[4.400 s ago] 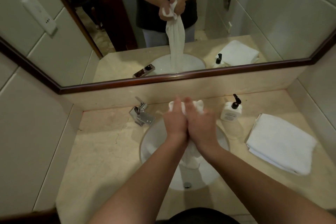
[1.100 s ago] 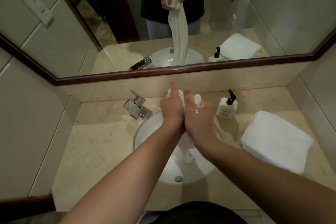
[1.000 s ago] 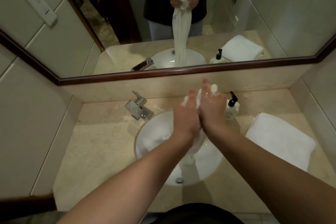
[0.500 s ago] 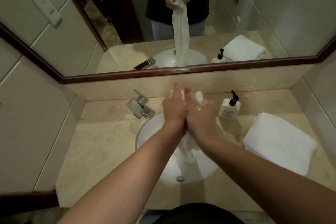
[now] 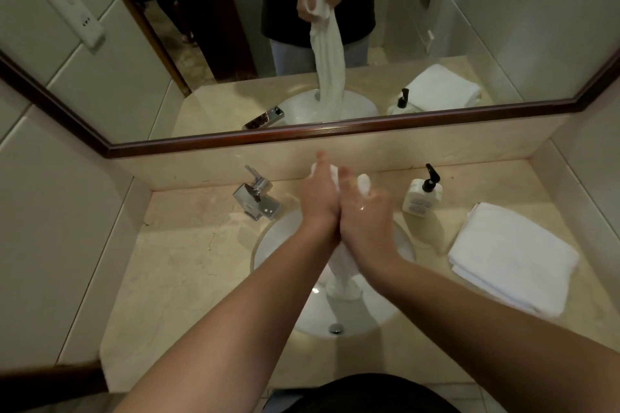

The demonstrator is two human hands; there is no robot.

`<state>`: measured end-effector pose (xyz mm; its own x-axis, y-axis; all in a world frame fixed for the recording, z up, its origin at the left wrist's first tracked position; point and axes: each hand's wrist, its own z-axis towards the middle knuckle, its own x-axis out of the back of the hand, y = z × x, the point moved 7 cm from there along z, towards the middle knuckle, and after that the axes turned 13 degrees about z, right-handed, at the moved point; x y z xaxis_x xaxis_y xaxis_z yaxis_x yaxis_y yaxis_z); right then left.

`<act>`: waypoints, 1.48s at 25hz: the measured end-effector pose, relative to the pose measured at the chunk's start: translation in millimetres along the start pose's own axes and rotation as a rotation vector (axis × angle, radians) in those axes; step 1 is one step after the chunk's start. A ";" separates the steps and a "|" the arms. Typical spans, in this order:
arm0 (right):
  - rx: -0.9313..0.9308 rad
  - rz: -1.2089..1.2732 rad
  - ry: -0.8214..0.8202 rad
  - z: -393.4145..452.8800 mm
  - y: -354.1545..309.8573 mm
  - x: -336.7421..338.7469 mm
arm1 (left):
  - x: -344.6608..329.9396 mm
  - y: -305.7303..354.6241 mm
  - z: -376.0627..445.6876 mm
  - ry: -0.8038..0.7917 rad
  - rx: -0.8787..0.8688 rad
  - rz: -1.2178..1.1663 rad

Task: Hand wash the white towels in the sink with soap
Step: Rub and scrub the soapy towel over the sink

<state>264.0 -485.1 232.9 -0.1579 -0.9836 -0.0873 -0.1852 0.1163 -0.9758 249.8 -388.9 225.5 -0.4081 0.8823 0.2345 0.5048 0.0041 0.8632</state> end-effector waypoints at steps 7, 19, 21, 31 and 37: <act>0.044 -0.048 -0.009 -14.8 -5.0 -19.8 | 19.2 -6.9 4.4 -0.056 -0.017 -0.003; 0.038 -0.070 0.062 -35.9 16.5 -67.4 | 70.0 -20.6 18.7 -0.173 -0.046 0.038; 0.023 -0.088 0.020 -44.4 23.7 -78.7 | 80.2 -23.4 26.4 -0.159 -0.007 -0.024; 0.213 -0.354 0.086 -40.5 9.5 -93.5 | 92.6 -23.9 33.5 -0.211 -0.083 0.082; 0.062 -0.084 0.217 -41.8 19.7 -94.5 | 96.9 -25.8 37.1 -0.232 -0.078 0.115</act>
<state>234.7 -384.1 230.3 -0.3502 -0.9361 0.0334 -0.1479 0.0200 -0.9888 225.5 -286.0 209.4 -0.1616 0.9592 0.2318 0.4735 -0.1307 0.8710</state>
